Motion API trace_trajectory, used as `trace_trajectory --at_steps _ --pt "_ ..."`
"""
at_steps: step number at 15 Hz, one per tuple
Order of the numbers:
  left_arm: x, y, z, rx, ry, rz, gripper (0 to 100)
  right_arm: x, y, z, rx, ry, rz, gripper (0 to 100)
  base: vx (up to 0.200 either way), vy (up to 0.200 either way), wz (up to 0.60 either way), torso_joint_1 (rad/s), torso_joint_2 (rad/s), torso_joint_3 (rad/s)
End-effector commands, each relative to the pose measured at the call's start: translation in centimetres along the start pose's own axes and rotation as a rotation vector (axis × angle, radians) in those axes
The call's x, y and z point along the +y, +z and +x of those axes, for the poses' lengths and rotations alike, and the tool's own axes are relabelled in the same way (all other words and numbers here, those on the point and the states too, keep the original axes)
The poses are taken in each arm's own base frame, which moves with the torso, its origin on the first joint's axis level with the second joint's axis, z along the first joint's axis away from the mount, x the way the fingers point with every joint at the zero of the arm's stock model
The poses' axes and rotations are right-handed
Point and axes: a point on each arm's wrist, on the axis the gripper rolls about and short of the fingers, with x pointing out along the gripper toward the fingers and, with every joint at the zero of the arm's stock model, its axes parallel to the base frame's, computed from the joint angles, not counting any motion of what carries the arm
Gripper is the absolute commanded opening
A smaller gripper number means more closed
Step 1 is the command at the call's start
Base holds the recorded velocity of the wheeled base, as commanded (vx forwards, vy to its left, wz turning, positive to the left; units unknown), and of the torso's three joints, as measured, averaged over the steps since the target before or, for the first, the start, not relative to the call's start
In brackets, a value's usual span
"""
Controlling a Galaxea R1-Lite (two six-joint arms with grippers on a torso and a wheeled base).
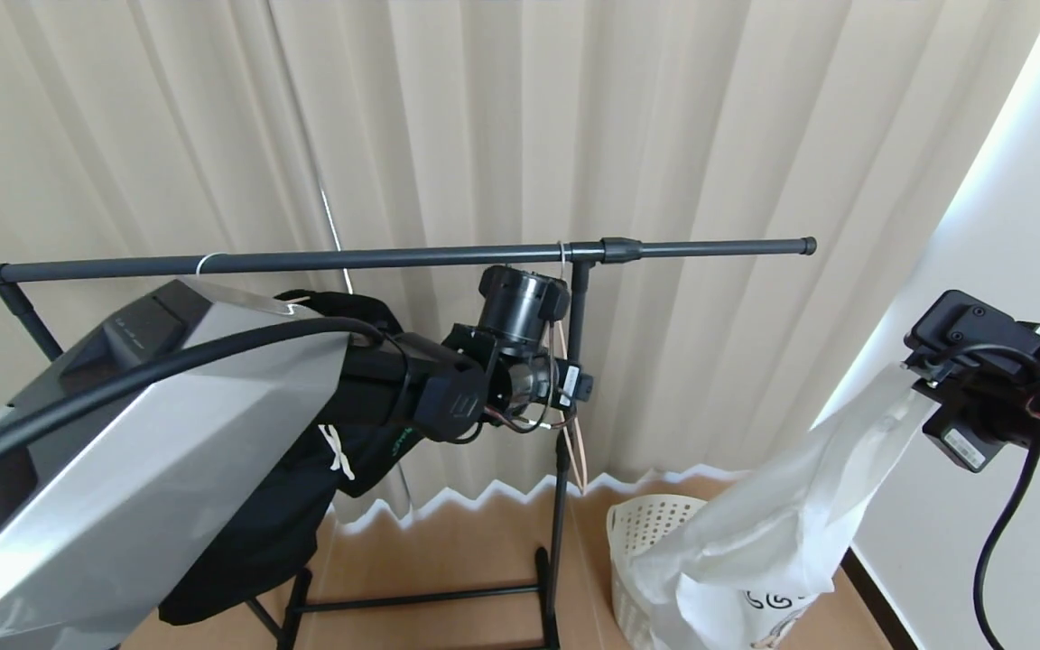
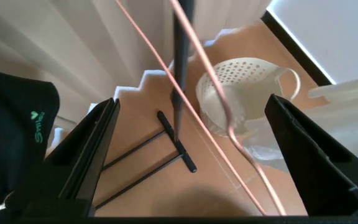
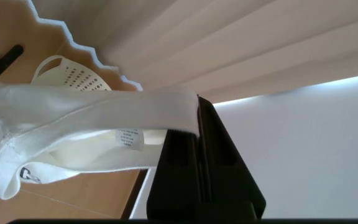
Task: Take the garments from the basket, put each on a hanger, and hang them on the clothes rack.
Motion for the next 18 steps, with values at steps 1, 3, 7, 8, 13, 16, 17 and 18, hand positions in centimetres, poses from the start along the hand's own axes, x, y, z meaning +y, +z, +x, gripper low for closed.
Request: trace_trajectory --at_steps 1,3,7,8,13,16,17,18 --pt "-0.1 -1.3 1.8 0.031 0.017 0.005 100 0.1 0.0 0.2 0.004 0.006 -0.001 0 0.000 0.000 0.00 0.000 0.00 0.000" --pt "0.7 -1.5 1.8 0.041 0.065 0.000 100 0.1 0.0 0.1 0.003 0.005 0.000 0 0.000 0.000 0.00 0.000 0.00 0.000" --pt "2.0 -1.7 1.3 0.055 0.127 -0.011 100 0.2 0.0 0.1 0.000 0.007 -0.001 0 0.000 0.000 0.00 0.000 0.00 0.000" --pt "1.9 -1.7 1.3 0.053 0.125 -0.011 100 0.2 0.0 0.0 -0.001 0.008 -0.002 0 0.000 0.000 0.00 0.000 0.00 0.000" --pt "1.1 -1.9 1.9 0.050 0.101 -0.001 100 0.2 0.1 0.0 -0.003 0.010 -0.001 0 0.000 0.000 0.00 0.000 0.00 0.000" --pt "0.3 -1.8 1.7 0.045 0.051 0.004 100 0.2 0.0 0.1 -0.002 0.012 0.001 0 0.000 0.000 0.00 0.000 0.00 0.000" --pt "0.1 -1.8 1.7 0.044 0.042 0.008 100 0.2 0.0 0.1 -0.002 0.012 0.001 0 0.000 0.000 0.00 0.000 0.00 0.000" --pt "0.1 -1.8 1.7 0.045 0.041 0.007 100 0.2 0.0 0.1 -0.002 0.012 0.001 0 0.000 0.000 0.00 0.000 0.00 0.000"
